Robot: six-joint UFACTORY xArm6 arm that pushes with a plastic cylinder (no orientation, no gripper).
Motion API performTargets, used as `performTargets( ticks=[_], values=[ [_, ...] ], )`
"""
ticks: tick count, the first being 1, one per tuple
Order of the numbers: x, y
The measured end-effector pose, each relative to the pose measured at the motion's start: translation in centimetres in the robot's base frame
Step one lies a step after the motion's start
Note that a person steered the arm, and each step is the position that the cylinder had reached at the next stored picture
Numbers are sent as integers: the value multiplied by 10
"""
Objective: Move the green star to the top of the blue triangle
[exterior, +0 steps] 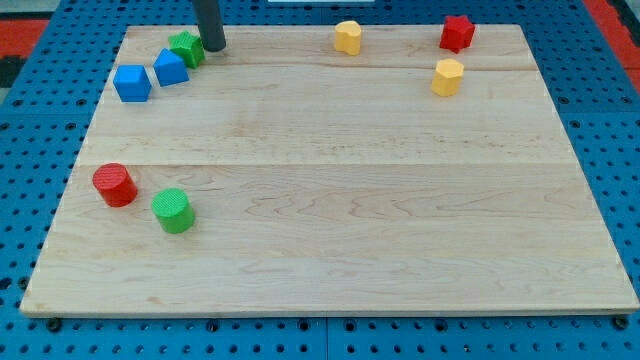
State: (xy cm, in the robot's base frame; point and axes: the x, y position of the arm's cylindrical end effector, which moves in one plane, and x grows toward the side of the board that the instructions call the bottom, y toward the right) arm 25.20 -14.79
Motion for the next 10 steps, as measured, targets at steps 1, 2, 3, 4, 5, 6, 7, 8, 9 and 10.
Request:
performTargets(
  ticks=[1,2,3,4,5,6,7,8,9,10],
  values=[
    [16,-25],
    [3,-35],
    [-4,-26],
    [-4,-16],
    [-4,-16],
    [0,-16],
    [1,-16],
    [1,-16],
    [9,-15],
    [55,7]
  ],
)
